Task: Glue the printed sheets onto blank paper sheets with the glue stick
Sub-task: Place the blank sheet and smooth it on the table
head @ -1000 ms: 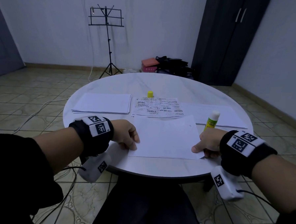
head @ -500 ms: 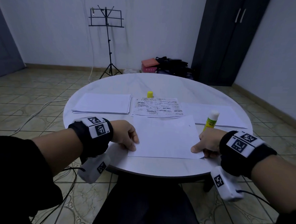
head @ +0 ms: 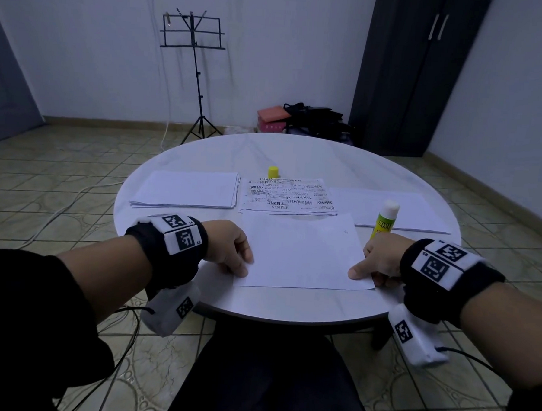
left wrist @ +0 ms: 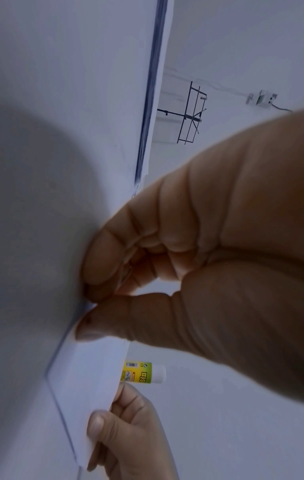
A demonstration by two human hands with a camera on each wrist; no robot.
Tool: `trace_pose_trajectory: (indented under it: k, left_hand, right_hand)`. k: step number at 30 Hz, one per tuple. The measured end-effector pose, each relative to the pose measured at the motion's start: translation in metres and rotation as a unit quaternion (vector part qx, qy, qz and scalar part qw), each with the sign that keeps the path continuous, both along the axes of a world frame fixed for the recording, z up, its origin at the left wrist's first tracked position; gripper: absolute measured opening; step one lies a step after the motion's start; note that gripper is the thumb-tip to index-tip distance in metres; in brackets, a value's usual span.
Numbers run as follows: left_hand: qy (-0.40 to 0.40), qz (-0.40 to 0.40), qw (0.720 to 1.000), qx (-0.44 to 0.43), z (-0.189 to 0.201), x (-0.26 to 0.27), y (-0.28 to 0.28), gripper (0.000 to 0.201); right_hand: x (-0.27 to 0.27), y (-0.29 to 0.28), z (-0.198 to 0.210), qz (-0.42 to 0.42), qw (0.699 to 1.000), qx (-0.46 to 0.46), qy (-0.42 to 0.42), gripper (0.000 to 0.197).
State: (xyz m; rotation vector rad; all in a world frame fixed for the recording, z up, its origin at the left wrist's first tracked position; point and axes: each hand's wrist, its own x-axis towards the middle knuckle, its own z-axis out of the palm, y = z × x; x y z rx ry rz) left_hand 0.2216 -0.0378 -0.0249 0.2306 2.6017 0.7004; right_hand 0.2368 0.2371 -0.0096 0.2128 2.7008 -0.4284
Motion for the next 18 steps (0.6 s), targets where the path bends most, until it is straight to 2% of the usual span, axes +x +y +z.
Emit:
trace_pose_trajectory:
  k: [12, 15, 18]
  left_hand:
    - [-0.005, -0.004, 1.000, -0.009, -0.003, -0.005, 0.000, 0.023]
    - [-0.007, -0.011, 0.999, -0.030, -0.003, -0.007, 0.002, 0.028]
    - [-0.029, 0.001, 0.997, -0.078, 0.000, -0.006, 0.004, 0.044]
  right_hand:
    - [-0.001, 0.000, -0.002, -0.001, 1.000, -0.009, 0.000, 0.037]
    - [-0.001, -0.003, 0.000, 0.004, 0.999, 0.035, 0.018, 0.038]
    - [0.004, -0.008, 0.004, 0.037, 0.994, 0.093, 0.043, 0.037]
